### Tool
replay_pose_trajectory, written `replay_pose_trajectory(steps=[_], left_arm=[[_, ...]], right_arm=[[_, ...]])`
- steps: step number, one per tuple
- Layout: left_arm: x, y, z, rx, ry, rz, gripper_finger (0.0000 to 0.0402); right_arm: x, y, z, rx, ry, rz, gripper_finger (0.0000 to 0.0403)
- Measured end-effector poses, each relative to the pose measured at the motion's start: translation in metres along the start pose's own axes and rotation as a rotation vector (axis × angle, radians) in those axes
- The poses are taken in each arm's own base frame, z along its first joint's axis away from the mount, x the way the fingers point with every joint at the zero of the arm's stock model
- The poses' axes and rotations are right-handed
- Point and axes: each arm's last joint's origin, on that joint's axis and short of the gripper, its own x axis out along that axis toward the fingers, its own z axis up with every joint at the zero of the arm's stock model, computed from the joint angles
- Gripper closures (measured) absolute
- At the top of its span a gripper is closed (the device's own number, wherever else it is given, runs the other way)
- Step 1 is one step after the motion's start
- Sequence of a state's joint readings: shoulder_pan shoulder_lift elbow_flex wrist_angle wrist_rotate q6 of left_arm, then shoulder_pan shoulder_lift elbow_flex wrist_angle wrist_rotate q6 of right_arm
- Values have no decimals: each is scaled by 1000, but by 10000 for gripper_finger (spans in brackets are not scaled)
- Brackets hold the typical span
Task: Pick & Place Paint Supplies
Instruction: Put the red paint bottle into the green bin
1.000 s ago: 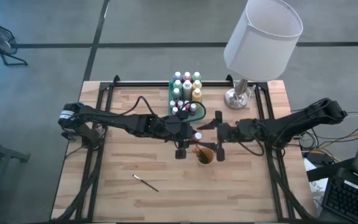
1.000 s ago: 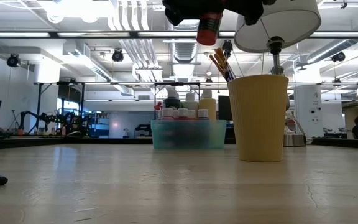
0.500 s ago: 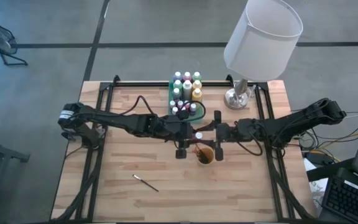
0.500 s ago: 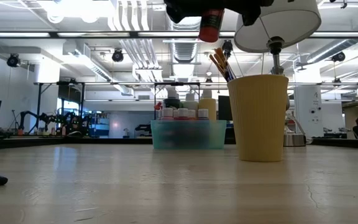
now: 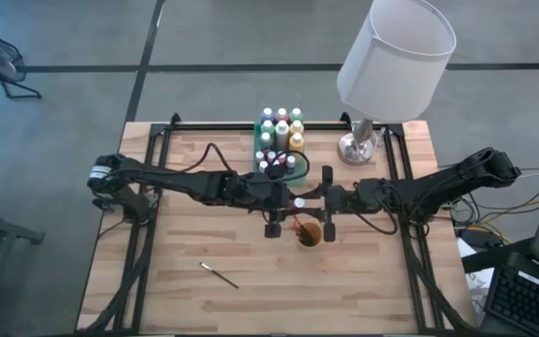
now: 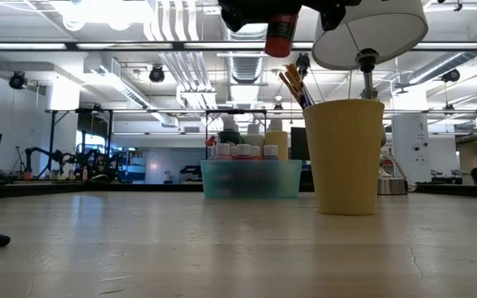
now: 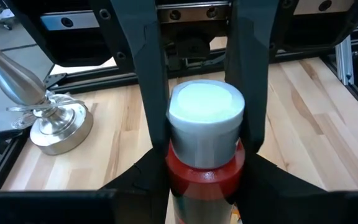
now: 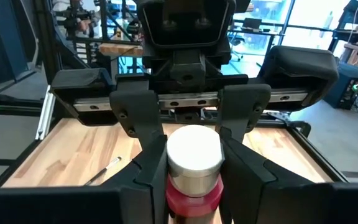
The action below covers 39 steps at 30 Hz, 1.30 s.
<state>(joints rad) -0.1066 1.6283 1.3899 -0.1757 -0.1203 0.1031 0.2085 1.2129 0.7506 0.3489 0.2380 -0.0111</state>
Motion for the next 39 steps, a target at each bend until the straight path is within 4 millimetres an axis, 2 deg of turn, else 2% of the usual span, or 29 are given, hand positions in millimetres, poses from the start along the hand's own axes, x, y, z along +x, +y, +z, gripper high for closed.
replay_pose_trajectory(steps=[11, 16, 20, 24, 29, 35, 39], left_arm=[[0, 0, 0, 1, -2, 2, 251], [0, 0, 0, 1, 4, 33, 200], [-7, 5, -5, 3, 86, 195, 152], [-21, 11, -15, 7, 225, 330, 127], [-32, 11, -27, -19, 282, 429, 125], [-42, 11, -60, -60, 189, 450, 126], [-55, 12, -82, -136, 51, 464, 126]], right_arm=[[0, 0, 0, 0, 1, -16, 287], [0, -1, 0, -13, 4, -29, 292], [1, -5, -1, -23, 12, -75, 292], [2, -16, -6, -8, 59, -108, 292], [4, -39, -12, 28, 111, -185, 292], [6, -59, -11, 98, 85, -257, 292], [17, -70, -19, 133, 71, -350, 292]])
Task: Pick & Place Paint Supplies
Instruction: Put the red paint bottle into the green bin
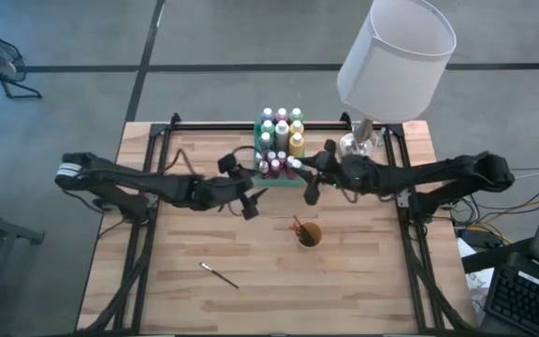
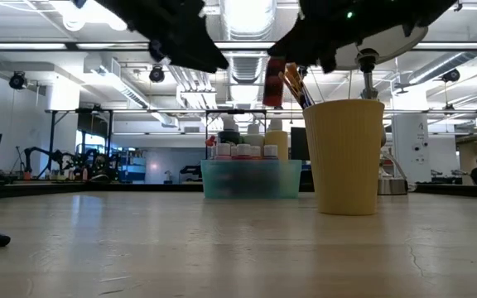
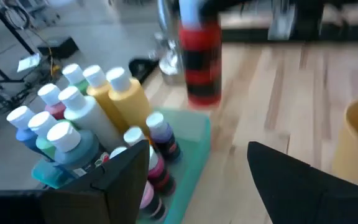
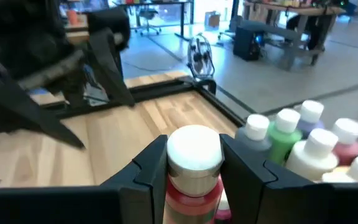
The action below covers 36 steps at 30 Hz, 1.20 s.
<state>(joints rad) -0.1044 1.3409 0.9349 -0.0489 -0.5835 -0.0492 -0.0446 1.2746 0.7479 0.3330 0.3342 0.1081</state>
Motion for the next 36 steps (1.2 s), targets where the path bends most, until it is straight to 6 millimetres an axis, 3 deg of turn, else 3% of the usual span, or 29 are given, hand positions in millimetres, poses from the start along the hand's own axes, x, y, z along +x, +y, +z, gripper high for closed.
replay_pose_trajectory(steps=[9, 22, 36], left_arm=[[-24, 17, -36, -188, -198, -16, 127], [-32, 23, -47, -208, -224, -25, 128], [-32, 23, -47, -209, -222, -25, 128]], right_arm=[[45, -8, -43, 28, 72, -167, 292], [62, -7, -69, 41, 66, -224, 292], [62, -4, -72, 67, 44, -287, 292]])
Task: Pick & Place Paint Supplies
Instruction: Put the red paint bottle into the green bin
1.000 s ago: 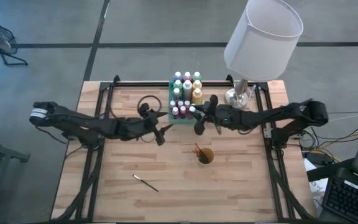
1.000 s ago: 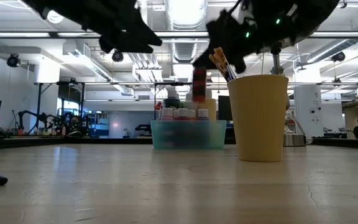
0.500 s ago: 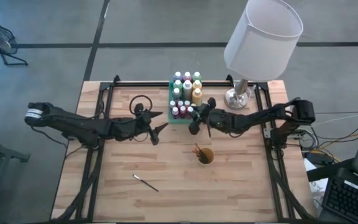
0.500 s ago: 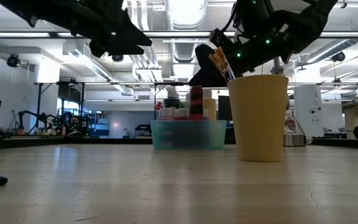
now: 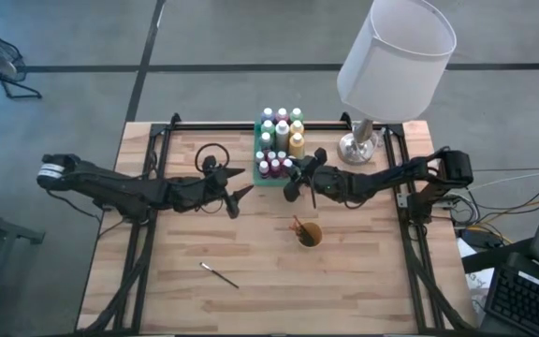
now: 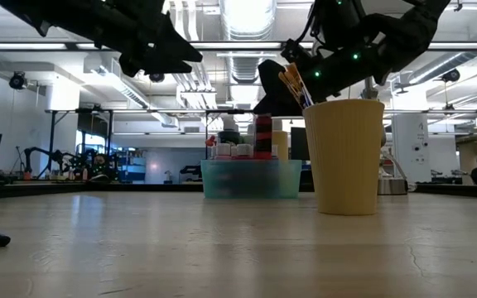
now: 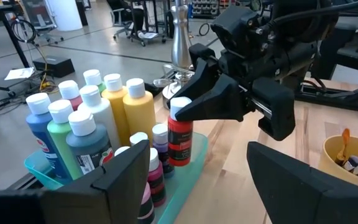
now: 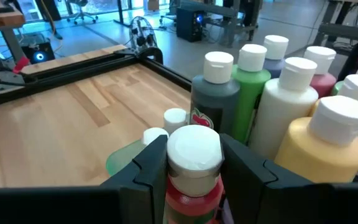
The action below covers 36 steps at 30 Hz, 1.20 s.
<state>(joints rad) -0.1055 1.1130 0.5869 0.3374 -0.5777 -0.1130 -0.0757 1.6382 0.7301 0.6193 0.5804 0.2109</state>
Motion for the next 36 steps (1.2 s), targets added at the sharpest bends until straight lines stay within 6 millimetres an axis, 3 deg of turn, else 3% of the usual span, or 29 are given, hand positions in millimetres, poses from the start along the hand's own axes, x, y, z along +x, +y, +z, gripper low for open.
replay_pose_trajectory(steps=[21, 30, 36], left_arm=[[0, 0, 1, -2, -4, -1, 129], [0, 0, 1, -1, -7, -1, 128], [0, 0, 0, 2, -5, -1, 129]], right_arm=[[-2, -3, -3, 15, -17, -63, 292], [10, 1, -21, 16, -13, -70, 292], [11, 1, -19, 22, -24, -81, 292]])
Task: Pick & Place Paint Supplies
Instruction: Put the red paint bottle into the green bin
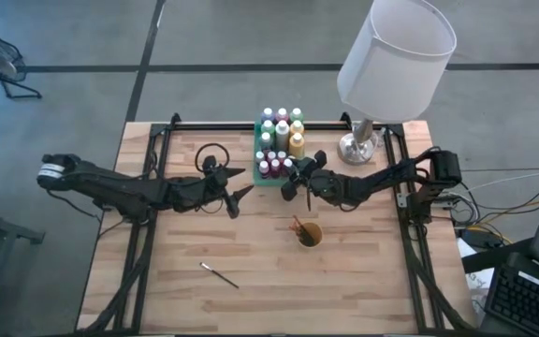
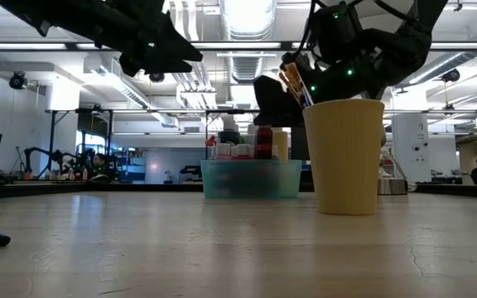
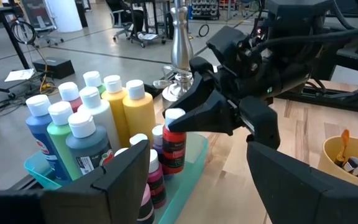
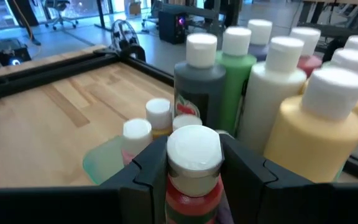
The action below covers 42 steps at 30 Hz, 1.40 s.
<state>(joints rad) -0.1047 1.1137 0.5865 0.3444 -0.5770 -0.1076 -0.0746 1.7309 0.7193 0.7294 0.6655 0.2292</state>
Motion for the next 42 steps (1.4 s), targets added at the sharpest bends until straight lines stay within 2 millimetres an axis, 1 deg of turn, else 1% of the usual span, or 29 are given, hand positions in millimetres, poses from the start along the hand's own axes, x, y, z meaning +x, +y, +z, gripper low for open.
replay_pose_trajectory(steps=[9, 12, 20, 25, 42], left_arm=[[0, 0, 0, 2, -1, -1, 128], [0, 0, 0, 3, 1, -1, 129], [0, 0, 0, 3, 0, -1, 129], [0, 0, 0, 3, 0, -1, 129], [0, 0, 1, 2, -1, -4, 129]], right_arm=[[9, 2, -20, 5, 26, -8, 292], [12, 4, -24, -2, 31, -15, 292], [12, 3, -23, 1, 25, -28, 292], [15, 3, -32, -9, 44, -33, 292], [15, 1, -35, -21, 67, -42, 291]])
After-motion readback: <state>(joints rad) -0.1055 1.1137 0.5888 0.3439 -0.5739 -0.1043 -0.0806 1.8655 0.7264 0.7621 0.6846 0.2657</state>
